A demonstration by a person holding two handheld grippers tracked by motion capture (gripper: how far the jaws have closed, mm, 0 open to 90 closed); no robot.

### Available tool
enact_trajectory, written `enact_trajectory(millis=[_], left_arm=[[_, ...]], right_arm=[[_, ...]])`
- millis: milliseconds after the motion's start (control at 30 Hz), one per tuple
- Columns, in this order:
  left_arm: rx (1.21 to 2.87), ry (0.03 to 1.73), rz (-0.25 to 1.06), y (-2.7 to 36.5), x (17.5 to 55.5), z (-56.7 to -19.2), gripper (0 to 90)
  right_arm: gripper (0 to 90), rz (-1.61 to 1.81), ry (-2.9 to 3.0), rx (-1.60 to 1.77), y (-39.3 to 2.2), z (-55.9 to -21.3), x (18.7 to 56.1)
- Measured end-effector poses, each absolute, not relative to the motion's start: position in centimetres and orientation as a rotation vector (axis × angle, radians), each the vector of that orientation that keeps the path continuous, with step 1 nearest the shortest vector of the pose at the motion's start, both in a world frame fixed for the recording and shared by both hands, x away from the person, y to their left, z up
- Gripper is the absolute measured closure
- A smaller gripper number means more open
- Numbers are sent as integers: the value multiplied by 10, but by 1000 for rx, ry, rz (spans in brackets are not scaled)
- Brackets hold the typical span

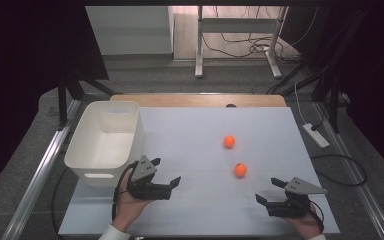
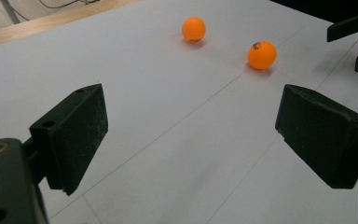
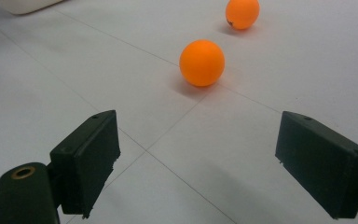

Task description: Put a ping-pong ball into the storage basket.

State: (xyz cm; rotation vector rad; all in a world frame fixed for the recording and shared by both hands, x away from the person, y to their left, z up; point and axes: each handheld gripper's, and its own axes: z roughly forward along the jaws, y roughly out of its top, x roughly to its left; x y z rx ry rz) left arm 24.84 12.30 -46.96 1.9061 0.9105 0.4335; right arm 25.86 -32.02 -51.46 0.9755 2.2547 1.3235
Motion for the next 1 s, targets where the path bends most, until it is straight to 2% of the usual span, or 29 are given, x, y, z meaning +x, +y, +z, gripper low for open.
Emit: enact_trajectory(millis=[1000], left_arm=[[1967, 877, 362, 89, 272, -472, 101]], right_arm=[[133, 1331, 2249, 982, -322, -514, 259]])
